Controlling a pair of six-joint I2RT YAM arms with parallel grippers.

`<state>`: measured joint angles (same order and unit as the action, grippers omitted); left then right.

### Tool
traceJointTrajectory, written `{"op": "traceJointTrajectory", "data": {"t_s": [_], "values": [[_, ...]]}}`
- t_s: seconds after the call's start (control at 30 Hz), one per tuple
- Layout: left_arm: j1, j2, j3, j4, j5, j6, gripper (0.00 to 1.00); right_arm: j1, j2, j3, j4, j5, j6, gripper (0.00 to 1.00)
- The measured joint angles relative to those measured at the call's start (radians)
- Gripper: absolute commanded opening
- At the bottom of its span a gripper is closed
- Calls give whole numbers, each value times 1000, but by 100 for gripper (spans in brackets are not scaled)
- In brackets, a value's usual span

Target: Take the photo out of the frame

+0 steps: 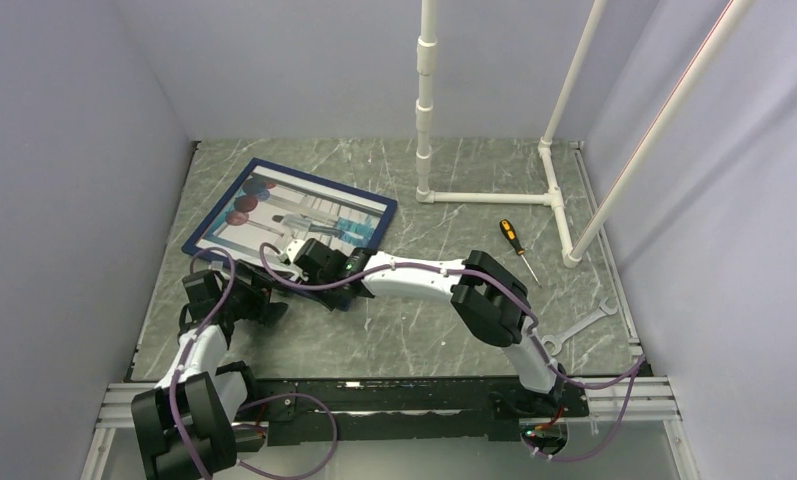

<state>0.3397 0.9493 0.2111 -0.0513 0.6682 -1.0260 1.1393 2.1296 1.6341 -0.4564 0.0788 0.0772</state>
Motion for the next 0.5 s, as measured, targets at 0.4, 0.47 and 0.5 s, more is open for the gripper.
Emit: {"op": "traceJointTrajectory", "data": {"t_s": [0.4, 0.47, 0.5], "values": [[-14, 18, -62, 211, 16, -42, 80, -5, -17, 35, -17, -63, 31, 0], [-28, 32, -62, 246, 13, -42, 76, -6, -17, 35, -18, -68, 32, 0], [-39, 40, -62, 262, 9, -43, 72, -6, -17, 35, -18, -72, 32, 0]]}}
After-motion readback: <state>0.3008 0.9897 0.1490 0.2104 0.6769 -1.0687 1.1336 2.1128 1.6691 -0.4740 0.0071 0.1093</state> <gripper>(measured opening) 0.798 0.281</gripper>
